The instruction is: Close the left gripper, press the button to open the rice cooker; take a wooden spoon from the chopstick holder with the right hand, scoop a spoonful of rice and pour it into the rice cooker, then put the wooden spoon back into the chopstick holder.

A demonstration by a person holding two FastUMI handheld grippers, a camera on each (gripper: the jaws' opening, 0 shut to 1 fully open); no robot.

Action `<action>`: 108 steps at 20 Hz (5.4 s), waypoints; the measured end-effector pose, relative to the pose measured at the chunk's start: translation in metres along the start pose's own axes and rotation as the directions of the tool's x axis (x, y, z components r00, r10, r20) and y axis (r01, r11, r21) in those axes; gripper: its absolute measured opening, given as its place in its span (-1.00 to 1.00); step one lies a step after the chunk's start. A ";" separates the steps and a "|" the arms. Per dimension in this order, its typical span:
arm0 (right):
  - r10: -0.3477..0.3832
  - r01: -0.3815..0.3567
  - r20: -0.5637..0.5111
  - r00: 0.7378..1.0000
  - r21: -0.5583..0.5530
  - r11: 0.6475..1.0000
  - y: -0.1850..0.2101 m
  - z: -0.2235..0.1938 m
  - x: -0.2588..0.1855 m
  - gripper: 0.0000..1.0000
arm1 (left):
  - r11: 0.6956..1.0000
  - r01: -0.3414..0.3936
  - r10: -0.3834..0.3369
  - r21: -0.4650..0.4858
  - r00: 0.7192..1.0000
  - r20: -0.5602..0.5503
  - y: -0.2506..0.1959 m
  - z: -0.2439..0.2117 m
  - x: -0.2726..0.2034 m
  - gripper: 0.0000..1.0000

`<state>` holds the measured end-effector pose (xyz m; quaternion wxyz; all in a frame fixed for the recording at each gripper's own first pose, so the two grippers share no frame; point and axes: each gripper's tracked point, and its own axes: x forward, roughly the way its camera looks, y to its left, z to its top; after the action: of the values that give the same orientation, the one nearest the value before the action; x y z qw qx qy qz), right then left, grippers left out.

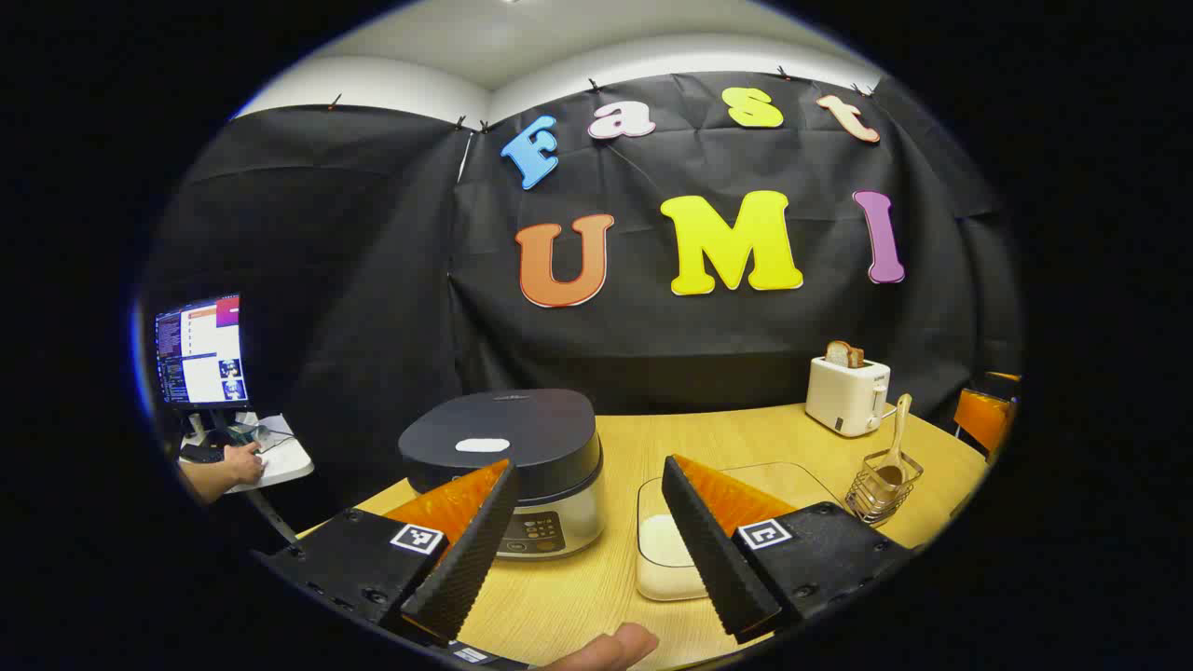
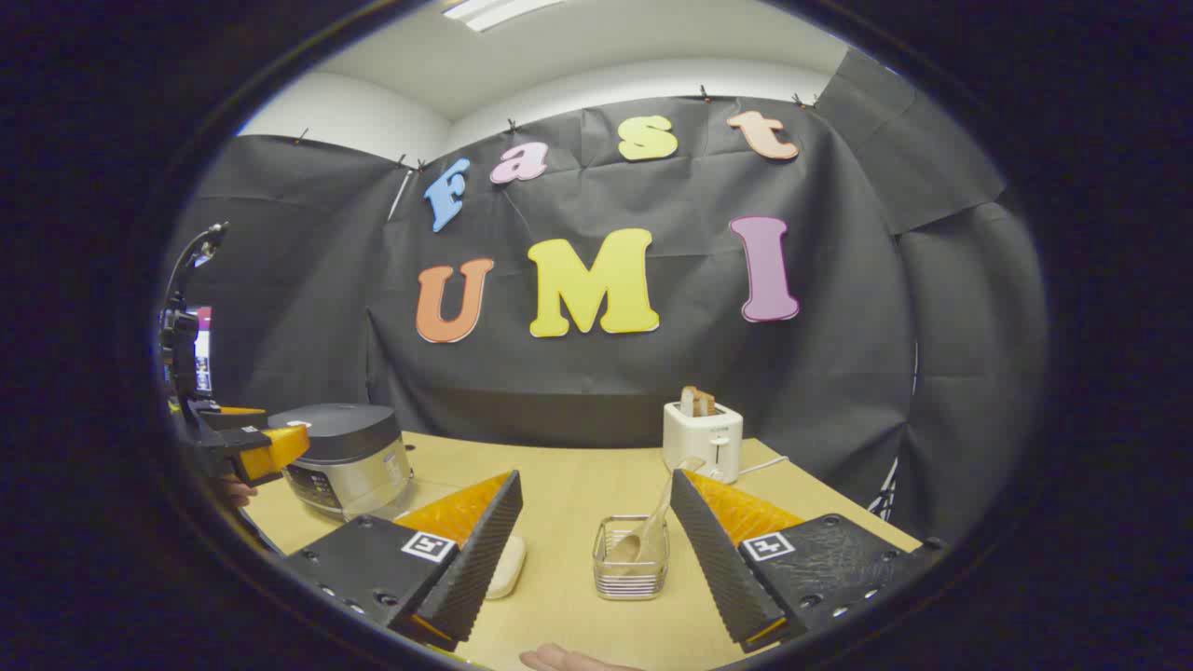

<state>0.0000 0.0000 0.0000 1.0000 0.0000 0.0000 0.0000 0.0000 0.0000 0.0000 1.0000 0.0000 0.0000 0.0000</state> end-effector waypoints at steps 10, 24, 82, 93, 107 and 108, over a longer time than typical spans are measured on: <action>0.027 -0.026 0.015 1.000 -0.064 0.998 0.014 0.002 -0.008 0.89 | 0.998 -0.025 0.027 -0.057 0.999 0.026 0.025 0.007 0.000 0.94; -0.008 0.010 0.022 1.000 -0.098 0.995 0.003 0.004 -0.005 0.91 | 0.980 0.017 -0.035 -0.197 0.995 -0.089 0.063 0.005 0.042 -0.05; -0.113 0.111 -0.068 0.991 -0.033 0.993 -0.058 -0.011 0.044 0.92 | 0.997 -0.073 0.073 -0.022 0.997 0.030 0.051 0.037 0.002 0.99; -0.092 0.125 -0.349 0.933 0.073 0.990 -0.084 -0.071 0.151 0.92 | 0.997 -0.033 0.036 -0.076 0.998 0.042 0.070 0.032 -0.022 1.00; 0.027 0.171 -0.548 0.836 0.306 0.937 -0.087 -0.129 0.209 -0.12 | 0.995 -0.045 0.045 -0.090 0.999 0.001 0.088 0.019 -0.012 0.98; 0.037 0.161 -0.550 0.834 0.308 0.938 -0.085 -0.129 0.209 -0.23 | 0.996 -0.042 0.042 -0.080 0.999 -0.002 0.086 0.018 -0.012 0.99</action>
<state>0.2088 -0.0847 -0.1289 0.9418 0.1736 0.2860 -0.0330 -0.0124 0.0863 0.0182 0.9990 -0.0400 0.0001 0.0211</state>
